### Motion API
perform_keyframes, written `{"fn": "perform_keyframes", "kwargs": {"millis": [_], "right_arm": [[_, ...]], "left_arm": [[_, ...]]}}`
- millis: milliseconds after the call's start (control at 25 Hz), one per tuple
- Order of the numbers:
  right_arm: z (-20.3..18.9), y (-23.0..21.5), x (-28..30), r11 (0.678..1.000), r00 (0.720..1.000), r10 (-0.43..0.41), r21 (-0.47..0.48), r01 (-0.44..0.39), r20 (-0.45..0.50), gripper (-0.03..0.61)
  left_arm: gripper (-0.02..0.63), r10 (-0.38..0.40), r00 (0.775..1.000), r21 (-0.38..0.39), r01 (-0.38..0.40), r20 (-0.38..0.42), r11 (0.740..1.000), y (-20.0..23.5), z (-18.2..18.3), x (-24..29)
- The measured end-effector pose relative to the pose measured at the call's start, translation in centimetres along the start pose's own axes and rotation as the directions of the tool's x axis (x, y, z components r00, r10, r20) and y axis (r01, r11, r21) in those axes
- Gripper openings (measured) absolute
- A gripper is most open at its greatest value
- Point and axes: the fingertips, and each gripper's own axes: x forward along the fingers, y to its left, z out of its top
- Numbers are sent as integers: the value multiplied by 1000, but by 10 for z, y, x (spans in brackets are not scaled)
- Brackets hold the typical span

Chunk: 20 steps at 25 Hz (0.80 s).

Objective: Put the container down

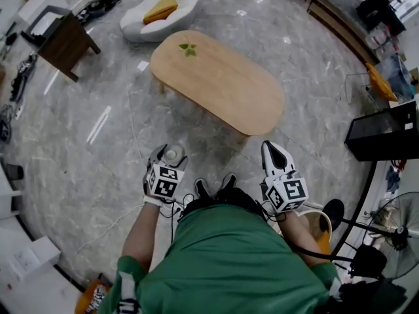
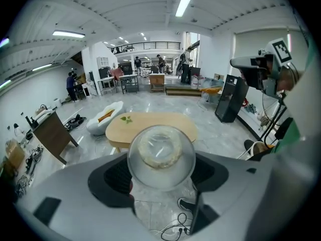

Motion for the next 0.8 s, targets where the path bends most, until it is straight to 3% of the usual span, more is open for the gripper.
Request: {"fn": "perform_keyframes", "kwargs": {"millis": [160,400,800], "right_arm": [[3,0,33,1000,1000,19,5,-19,-2,14],[10,-19,100,996,996,84,31,-84,13,14],[40,-112,216,986,989,146,85,-146,1,14]], "left_arm": [[341,19,1000,-2,-19,21,1000,24,9,13],[341,44,999,-6,-44,-10,999,53,37,48],[341,62,995,-30,-64,-75,997,90,120,140]]}}
